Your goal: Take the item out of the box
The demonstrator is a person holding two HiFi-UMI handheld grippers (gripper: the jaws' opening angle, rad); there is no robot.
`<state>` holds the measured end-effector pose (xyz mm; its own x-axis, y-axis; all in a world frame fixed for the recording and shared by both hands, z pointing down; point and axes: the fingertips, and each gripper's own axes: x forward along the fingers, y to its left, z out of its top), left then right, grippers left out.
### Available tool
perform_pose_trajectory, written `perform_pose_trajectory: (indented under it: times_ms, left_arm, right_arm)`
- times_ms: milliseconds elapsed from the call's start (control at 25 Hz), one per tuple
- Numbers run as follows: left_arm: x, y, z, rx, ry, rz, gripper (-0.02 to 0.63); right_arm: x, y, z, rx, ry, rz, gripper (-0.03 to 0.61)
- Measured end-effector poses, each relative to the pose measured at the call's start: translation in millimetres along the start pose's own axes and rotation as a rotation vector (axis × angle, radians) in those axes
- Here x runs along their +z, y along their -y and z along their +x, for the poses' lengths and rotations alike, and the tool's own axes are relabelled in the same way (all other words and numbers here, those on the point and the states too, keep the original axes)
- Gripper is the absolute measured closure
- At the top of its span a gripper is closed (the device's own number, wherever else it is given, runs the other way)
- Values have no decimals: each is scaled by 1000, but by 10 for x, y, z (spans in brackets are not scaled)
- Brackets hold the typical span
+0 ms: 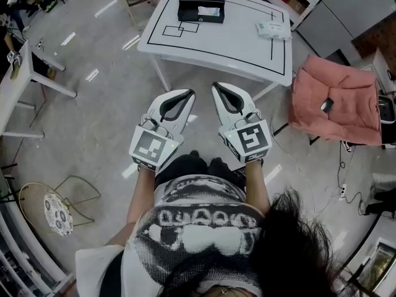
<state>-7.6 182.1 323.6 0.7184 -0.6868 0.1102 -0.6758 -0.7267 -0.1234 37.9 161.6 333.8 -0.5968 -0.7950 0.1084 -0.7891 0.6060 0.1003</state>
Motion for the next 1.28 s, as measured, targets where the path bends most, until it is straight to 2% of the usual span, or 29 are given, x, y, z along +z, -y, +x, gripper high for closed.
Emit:
perform_pose_trajectory:
  times_ms: [400, 640, 800, 1040, 1280]
  left_arm:
    - [-198, -206, -33, -34, -19, -30, 614]
    - [-290, -284, 100, -47, -33, -53, 614]
    - [-379, -409, 216, -24, -48, -61, 614]
    - [-454, -777, 506, 32, -66, -59, 614]
    - [-389, -1224, 1110, 78, -77, -55, 614]
  right_arm:
    - [-128, -106, 186, -21, -47, 9, 594]
    - [-220, 12, 294, -24, -80, 16, 594]
    - [-284, 122, 445, -4, -88, 16, 594]
    - [-356, 418, 867, 42, -81, 16, 594]
    - [-315, 971, 1339, 82, -66, 10, 594]
